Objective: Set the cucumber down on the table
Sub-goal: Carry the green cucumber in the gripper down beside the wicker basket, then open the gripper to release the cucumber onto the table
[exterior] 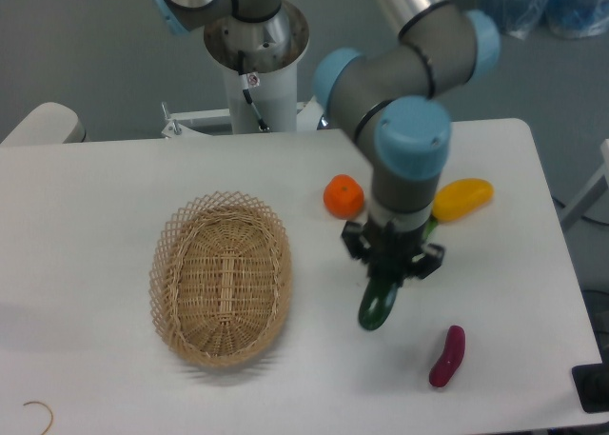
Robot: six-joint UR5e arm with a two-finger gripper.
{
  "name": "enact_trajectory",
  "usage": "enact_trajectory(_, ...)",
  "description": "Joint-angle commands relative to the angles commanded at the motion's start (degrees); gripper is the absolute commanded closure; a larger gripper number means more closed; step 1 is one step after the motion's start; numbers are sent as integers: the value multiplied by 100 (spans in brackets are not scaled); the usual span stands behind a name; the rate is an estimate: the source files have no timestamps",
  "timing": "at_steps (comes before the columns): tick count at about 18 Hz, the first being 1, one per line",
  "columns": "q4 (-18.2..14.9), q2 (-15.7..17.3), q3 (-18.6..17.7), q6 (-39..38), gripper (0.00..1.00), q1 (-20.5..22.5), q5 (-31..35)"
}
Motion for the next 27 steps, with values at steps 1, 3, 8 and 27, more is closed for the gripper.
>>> enact_trajectory(1, 88, -105, 0, -115, 58, -97, 9)
enact_trajectory(3, 342, -272, 9, -317, 58, -255, 0)
enact_trajectory(8, 914, -765, 70, -187, 58, -450, 44)
enact_trajectory(27, 985, -1108, 114, 1088, 58, -502, 544)
